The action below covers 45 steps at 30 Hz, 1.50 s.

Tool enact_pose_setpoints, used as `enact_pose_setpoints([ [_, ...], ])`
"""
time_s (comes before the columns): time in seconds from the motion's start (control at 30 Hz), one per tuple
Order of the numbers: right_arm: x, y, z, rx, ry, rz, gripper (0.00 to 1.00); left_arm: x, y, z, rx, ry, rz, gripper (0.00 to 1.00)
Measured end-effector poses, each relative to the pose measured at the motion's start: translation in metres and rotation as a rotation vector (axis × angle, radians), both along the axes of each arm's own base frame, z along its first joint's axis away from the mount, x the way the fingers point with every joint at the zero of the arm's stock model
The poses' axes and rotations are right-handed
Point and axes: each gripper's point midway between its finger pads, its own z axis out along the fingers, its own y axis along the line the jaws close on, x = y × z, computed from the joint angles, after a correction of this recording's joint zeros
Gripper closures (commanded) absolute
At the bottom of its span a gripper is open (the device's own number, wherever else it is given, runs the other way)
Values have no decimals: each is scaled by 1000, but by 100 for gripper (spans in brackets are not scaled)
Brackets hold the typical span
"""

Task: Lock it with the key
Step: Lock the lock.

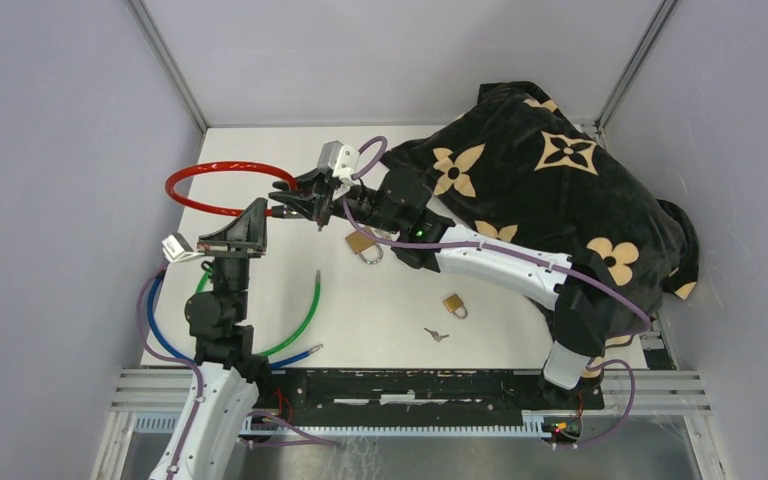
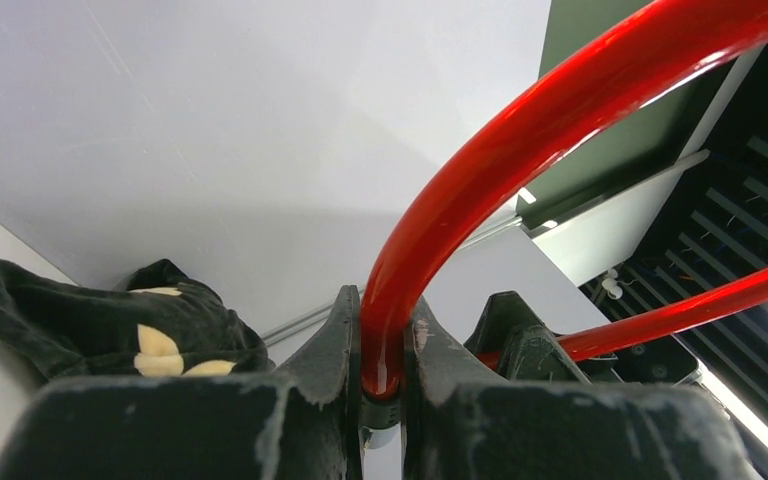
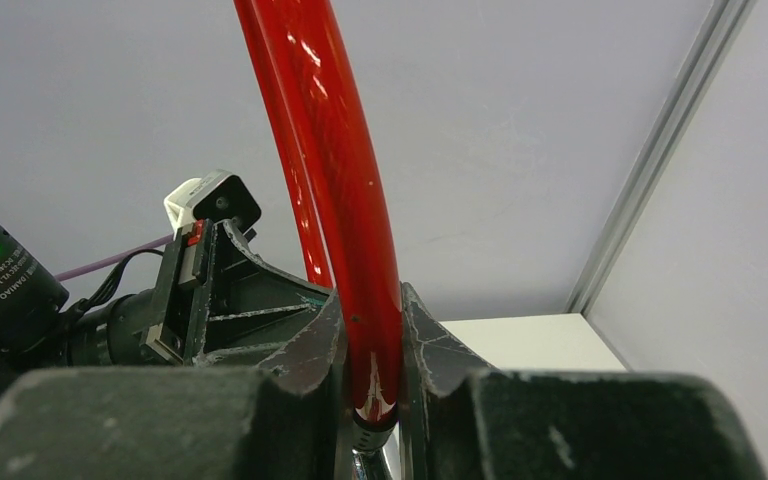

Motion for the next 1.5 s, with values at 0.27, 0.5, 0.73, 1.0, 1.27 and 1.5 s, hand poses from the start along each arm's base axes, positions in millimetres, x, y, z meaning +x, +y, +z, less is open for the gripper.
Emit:
enact_pose_setpoints([
  [0.27, 2, 4, -8, -11, -5, 9, 100, 5, 2, -5, -46, 34, -10, 98],
  [0.5, 6, 10, -29, -58, -47, 48, 100, 16, 3, -26, -114, 137, -29, 98],
  [0.73, 15, 11, -41, -96, -79, 33, 100, 20, 3, -37, -153, 191, -39, 98],
  [1.0, 20, 16, -57, -155, -119, 15, 99, 26, 5, -49, -156, 241, -24, 98],
  [1.27, 14, 30, -54, -166, -161, 53, 98, 28, 11, -50, -166, 247, 3, 98],
  [1.5, 18, 38, -55, -180, -170, 56, 100, 29, 17, -49, -174, 238, 32, 98],
])
